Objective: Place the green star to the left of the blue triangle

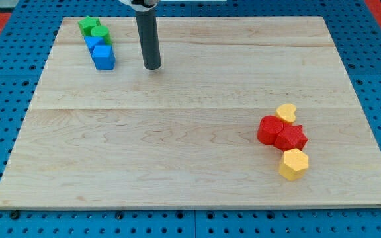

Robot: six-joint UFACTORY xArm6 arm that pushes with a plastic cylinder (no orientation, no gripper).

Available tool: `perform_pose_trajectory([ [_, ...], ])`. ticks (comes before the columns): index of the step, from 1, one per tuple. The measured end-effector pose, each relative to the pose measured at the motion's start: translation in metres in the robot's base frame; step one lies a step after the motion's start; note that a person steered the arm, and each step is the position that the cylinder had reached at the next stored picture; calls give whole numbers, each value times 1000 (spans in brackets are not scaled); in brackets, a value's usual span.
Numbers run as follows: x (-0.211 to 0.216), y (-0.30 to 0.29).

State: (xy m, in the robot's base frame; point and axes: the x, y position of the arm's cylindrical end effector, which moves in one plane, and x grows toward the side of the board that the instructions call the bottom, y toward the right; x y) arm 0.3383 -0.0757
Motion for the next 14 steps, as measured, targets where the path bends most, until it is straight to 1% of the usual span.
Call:
perform_pose_trajectory([
  [4,2,-5],
  [7,-3,15],
  [8,-45,13],
  [9,-110,1],
  [10,-147,-39],
  [11,-145,-95],
  [12,-133,-136],
  [13,-79,-147],
  [14,-64,-150],
])
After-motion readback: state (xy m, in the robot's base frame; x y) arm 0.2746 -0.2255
